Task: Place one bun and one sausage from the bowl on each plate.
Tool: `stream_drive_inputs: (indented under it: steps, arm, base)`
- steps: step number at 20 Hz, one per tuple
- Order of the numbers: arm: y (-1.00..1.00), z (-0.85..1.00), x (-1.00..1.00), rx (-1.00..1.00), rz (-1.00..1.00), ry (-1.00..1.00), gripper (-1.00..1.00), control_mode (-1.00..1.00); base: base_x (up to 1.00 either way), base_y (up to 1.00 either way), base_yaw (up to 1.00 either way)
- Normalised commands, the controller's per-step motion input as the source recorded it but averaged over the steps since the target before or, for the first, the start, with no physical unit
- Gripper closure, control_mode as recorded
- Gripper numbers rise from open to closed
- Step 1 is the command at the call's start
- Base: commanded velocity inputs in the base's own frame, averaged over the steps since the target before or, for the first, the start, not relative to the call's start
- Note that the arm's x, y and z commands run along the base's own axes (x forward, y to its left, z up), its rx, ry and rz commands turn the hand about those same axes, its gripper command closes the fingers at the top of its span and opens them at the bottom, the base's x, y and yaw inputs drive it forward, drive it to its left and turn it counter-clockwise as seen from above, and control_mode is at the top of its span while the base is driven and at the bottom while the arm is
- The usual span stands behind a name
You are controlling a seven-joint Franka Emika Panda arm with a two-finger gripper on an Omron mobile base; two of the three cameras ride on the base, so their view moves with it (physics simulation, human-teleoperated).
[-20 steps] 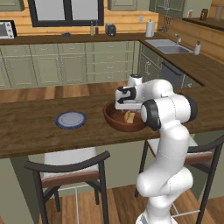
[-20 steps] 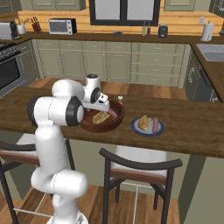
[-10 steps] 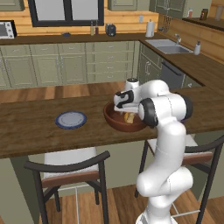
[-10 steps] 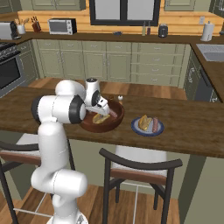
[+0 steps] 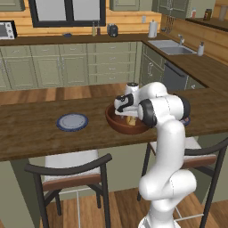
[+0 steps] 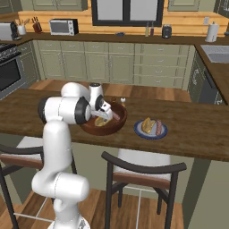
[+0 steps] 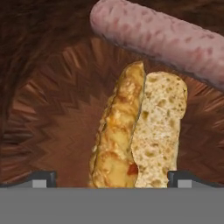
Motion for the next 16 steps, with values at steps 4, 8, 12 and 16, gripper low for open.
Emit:
stream_drive_inputs:
  steps: [4,8,12,16]
  arm:
    - [0.00,-0.06,0.06,0.00,0.00,0.00,-1.00,-1.00]
    - [0.00,0.00,0.00,0.00,0.00,0.00,-1.00,-1.00]
    - [0.00,0.00,0.00,0.00,0.00,0.00,1.00,-1.00]
    - [0.00,0.00,0.00,0.00,0.00,0.00,1.00,-1.00]
  base:
    - [0.00,0.00,0.00]
    - [0.00,0.00,0.00]
    - [0.00,0.00,0.00]
    - [0.00,0.00,0.00]
